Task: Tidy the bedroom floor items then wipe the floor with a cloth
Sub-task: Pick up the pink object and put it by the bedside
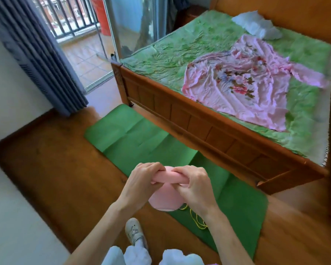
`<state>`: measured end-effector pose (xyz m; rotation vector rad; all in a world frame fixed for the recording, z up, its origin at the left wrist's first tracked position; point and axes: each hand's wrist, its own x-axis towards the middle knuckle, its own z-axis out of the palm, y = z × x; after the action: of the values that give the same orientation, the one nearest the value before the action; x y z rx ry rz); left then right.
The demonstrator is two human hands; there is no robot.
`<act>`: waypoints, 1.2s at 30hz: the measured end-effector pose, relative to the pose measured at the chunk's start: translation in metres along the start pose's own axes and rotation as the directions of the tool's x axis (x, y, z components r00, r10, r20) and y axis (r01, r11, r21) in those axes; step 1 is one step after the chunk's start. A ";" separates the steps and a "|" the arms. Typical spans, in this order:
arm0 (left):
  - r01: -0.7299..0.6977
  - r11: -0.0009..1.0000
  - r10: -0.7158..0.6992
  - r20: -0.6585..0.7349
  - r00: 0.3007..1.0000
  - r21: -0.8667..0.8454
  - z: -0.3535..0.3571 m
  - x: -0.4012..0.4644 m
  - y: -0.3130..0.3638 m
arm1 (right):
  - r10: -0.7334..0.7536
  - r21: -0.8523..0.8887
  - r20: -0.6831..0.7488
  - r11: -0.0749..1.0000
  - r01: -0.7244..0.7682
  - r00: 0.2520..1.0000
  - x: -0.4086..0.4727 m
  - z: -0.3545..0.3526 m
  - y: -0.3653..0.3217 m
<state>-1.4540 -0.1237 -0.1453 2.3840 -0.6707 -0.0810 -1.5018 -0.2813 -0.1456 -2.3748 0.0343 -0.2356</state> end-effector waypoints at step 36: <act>0.507 0.830 -0.550 -0.492 0.676 -0.232 -0.261 0.029 -0.343 | -0.532 0.204 0.412 0.845 0.494 0.740 0.319 0.316 -0.257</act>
<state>-1.2179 0.2381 -0.1459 2.2869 0.3075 0.3126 -1.1425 0.0912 -0.1438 -2.2490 -0.8560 0.0720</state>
